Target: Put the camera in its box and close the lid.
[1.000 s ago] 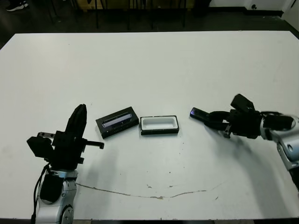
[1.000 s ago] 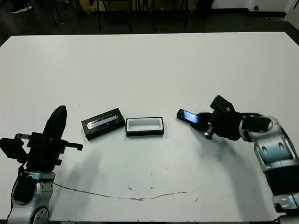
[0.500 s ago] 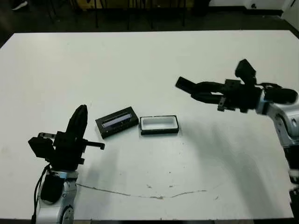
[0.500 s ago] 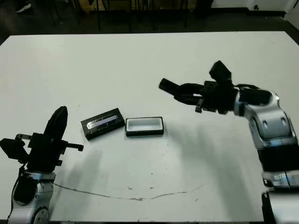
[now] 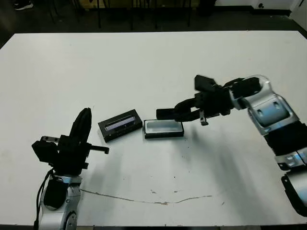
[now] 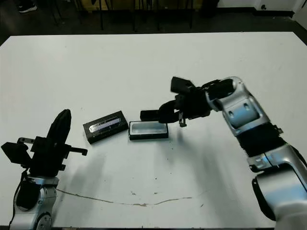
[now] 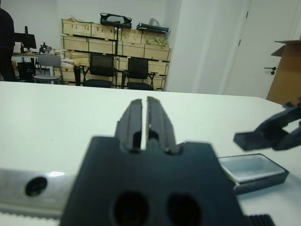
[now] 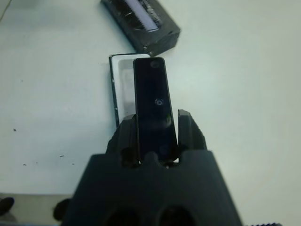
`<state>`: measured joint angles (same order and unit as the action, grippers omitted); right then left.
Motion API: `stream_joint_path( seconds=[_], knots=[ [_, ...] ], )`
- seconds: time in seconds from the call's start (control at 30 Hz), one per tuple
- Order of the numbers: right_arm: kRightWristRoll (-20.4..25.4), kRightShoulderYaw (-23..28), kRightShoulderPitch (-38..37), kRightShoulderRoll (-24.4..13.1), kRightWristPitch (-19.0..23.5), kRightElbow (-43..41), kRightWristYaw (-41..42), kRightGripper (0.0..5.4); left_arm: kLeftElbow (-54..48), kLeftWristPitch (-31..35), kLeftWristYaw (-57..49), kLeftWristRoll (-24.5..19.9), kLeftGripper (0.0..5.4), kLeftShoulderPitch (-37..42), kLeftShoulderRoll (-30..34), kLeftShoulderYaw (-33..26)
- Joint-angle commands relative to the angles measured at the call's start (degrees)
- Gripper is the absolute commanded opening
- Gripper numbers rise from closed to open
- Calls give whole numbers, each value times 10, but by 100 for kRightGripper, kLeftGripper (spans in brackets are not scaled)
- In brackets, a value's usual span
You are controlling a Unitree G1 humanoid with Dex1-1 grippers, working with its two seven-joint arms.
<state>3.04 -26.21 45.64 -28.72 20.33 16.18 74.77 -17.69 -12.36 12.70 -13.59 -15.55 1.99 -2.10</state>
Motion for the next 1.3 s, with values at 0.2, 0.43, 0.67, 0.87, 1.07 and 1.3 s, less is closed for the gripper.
stream_joint_path(
  seconds=[0.2,0.43,0.67,0.87,1.07,1.3],
  knots=[
    [-19,-21,4,7,26,-21,16,74,6,7,-6,3,0,-15,0,4],
    [-42,-36,-1,5,20,-41,12,74,8,4,-10,7,0,-16,1,6],
    [-64,-45,0,8,15,-45,6,74,14,-4,-8,5,0,-15,2,5],
    [-81,-50,0,14,10,-45,0,74,11,0,-11,3,0,-18,0,7],
    [-84,-45,-4,21,12,-43,-10,74,11,0,-11,5,0,-20,2,6],
    [-88,-60,0,28,28,-50,-2,74,16,-8,-10,13,0,-19,4,6]
  ],
)
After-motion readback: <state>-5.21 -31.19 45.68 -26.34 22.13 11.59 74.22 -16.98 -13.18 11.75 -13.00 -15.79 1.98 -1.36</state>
